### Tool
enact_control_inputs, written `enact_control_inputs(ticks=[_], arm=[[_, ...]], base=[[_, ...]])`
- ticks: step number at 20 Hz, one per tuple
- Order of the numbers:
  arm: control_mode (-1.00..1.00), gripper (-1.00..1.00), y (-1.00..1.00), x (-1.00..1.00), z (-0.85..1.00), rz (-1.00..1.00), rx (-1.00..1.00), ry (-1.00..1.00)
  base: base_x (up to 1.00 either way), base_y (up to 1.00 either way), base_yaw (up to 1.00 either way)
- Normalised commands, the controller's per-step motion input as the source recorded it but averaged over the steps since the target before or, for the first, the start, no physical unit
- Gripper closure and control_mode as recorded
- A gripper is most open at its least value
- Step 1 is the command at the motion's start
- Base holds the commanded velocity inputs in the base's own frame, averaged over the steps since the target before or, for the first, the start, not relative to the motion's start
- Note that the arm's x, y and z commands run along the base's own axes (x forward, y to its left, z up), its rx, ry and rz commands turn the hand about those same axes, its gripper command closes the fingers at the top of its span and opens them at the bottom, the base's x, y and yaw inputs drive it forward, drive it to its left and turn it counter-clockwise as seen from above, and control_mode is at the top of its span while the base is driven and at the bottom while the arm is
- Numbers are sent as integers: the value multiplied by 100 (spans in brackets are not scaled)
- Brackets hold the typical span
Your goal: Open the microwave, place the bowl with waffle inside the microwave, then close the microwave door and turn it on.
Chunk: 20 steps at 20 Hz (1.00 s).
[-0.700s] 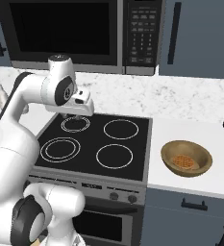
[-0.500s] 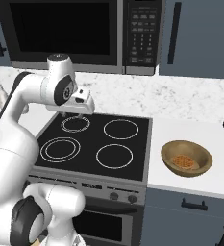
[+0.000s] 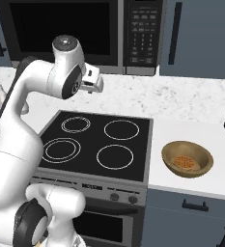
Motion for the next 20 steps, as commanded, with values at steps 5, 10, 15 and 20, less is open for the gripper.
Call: enact_control_inputs(ticks=[5, 10, 15, 20], arm=[[-100, -100, -32, 0, 79, -1, -7, -50], [-100, -100, -49, 1, 58, 0, 0, -46], [-100, -100, -26, 31, 8, 0, 0, -24], [-100, -100, -9, 46, -2, -2, 0, -10]], base=[[0, 0, 0], [0, 0, 0], [0, 0, 0], [0, 0, 0]])
